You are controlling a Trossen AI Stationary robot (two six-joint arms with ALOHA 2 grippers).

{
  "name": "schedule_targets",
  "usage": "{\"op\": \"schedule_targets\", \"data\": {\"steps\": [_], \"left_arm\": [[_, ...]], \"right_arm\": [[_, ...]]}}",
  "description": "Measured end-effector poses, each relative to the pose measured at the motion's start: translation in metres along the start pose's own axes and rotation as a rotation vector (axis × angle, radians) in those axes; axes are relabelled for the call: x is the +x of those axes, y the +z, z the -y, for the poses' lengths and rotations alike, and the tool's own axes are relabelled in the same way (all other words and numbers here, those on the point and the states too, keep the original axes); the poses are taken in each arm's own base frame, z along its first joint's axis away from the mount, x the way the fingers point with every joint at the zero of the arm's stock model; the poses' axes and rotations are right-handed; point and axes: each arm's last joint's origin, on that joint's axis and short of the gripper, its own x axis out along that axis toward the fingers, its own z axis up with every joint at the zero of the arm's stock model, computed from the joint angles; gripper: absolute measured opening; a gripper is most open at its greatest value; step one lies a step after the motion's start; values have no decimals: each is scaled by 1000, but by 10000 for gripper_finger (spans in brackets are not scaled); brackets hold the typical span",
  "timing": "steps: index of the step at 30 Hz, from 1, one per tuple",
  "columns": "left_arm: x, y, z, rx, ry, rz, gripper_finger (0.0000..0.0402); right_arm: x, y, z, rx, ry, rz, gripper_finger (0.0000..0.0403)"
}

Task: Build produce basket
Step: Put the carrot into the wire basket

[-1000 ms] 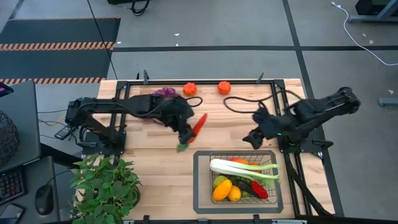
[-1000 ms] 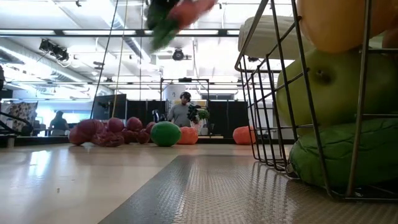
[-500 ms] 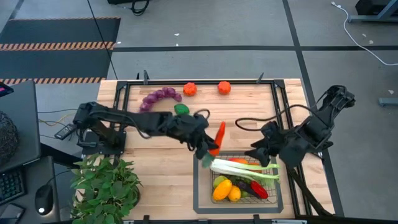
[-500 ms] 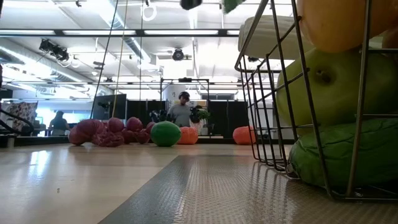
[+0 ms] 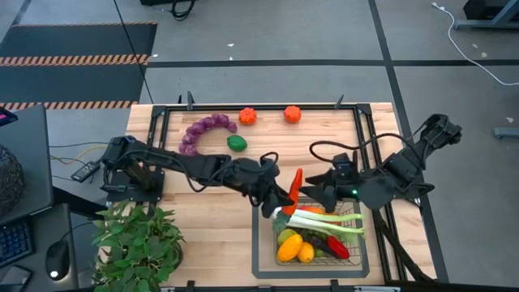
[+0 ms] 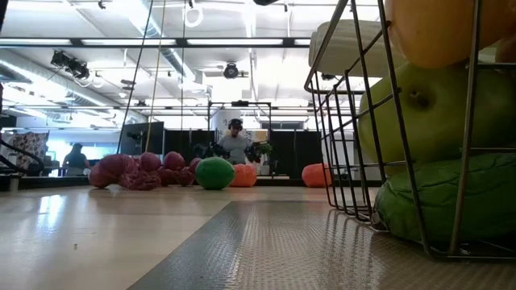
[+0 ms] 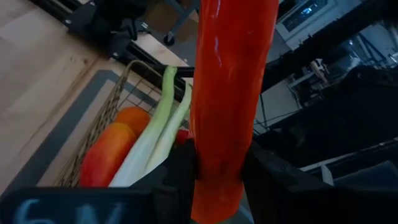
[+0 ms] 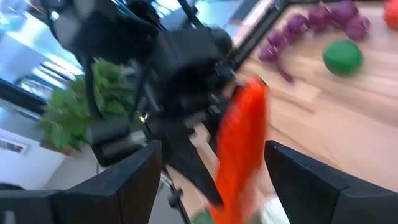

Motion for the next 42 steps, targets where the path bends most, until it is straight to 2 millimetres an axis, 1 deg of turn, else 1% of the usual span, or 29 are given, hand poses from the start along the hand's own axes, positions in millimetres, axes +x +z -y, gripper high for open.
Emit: {"op": "schedule_targets", "data": {"steps": [5, 10, 14, 18, 21, 24, 27, 32, 34, 36, 37, 38, 40, 42], "left_arm": [[-1, 3, -2, 16, -11, -9, 114], [-3, 6, -3, 19, -16, 1, 114], [-6, 13, -1, 44, -74, 13, 114], [-6, 18, -5, 41, -82, 12, 114], [-8, 23, -7, 39, -106, 10, 114], [-11, 27, -8, 39, -116, 9, 115], [-15, 29, -9, 63, -114, 12, 115], [-22, 34, -10, 78, -103, 12, 116], [-22, 34, -11, 79, -97, 10, 121], [-23, 35, -11, 82, -95, 13, 130], [-25, 35, -11, 87, -95, 10, 135], [-28, 37, -8, 99, -109, 25, 140], [-36, 43, -3, 115, -126, 52, 151], [-37, 44, -4, 120, -116, 53, 162]], "right_arm": [[21, 8, -7, 8, 45, 23, 286], [31, 12, -1, 49, -7, 40, 275], [38, 12, 3, 49, -13, -33, 253], [38, 11, 5, 46, -8, -92, 236], [38, 12, 6, 54, -29, -66, 224], [38, 12, 7, 49, -41, -59, 202], [38, 12, 7, 49, -41, -60, 169], [36, 13, 7, 36, -22, -89, 102], [35, 13, 8, 27, -22, -112, 84], [34, 13, 10, 21, -30, -144, 76], [32, 12, 13, 2, -45, -192, 76], [30, 8, 19, -26, -79, -247, 76], [30, 4, 20, -14, -84, -303, 79], [26, 3, 28, -22, -149, -339, 80]]}}
